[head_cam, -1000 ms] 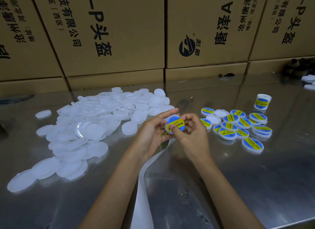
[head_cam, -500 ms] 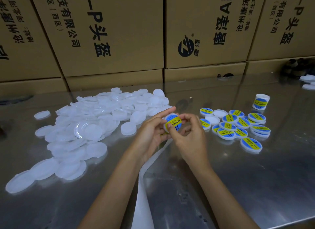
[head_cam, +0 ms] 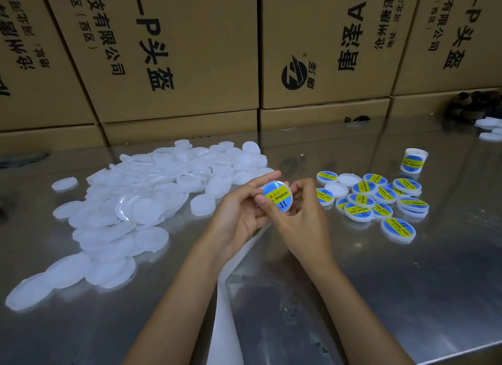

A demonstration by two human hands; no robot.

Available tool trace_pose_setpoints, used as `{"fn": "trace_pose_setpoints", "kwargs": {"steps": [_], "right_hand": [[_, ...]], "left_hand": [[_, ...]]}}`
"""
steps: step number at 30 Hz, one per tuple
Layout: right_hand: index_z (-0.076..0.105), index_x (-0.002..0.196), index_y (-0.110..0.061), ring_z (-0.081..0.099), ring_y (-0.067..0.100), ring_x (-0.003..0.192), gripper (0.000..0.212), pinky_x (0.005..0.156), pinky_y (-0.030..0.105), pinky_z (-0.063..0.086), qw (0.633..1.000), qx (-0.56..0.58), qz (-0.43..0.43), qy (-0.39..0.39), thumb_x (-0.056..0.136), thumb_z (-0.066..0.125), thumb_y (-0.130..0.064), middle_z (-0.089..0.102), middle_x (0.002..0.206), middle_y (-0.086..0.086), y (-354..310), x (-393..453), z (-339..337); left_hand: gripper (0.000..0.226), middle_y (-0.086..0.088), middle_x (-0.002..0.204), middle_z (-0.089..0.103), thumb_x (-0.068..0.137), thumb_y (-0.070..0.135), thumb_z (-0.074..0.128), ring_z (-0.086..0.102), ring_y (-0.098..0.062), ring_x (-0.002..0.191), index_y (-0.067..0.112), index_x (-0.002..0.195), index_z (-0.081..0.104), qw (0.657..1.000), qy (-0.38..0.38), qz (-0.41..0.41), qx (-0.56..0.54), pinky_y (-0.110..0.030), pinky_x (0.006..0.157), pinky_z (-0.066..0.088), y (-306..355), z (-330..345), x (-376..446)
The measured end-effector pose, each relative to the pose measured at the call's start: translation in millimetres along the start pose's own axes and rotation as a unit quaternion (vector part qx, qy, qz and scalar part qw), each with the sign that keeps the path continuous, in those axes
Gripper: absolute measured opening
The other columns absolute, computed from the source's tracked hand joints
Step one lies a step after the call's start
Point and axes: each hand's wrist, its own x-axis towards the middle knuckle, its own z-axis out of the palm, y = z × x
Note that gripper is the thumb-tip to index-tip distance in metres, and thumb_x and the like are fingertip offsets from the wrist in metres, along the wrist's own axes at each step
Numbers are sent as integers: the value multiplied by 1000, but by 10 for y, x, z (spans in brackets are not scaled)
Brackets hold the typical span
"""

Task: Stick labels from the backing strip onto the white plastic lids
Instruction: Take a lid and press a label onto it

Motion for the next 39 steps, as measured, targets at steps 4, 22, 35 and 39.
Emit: {"fn": "trace_pose_setpoints", "kwargs": {"steps": [4,22,35,39], "right_hand": [[43,80,-40,57,6,63,38,56,27,44,999,-17,-37,-6,75,68,-68,60,72,-17,22,-8,6],[49,69,-25,49,9,61,45,60,31,43,998,56,25,-1,99,42,-57,50,60,-5,100,77,-13],[38,63,-28,34,12,52,48,52,35,33,996,-83,-16,-19,89,40,-68,40,53,-9,124,5,8],[42,57,-33,34,14,51,47,54,33,31,997,-78,5,17,100,41,-53,42,48,-10,149,48,-15]], "left_hand": [[41,-17,125,69,96,8,39,68,-35,111,12,123,71,1000,-9,6,17,-42,95,57,7,-24,-4],[27,-8,87,75,80,-4,78,75,-32,73,15,99,74,959,112,132,226,-38,70,62,-27,-77,-12],[17,-11,80,76,87,19,78,71,-28,56,9,81,65,948,141,134,253,-26,52,57,69,-97,-54],[26,-16,94,73,85,2,77,73,-27,76,11,106,64,961,59,96,253,-33,61,60,26,-88,-54]]}}
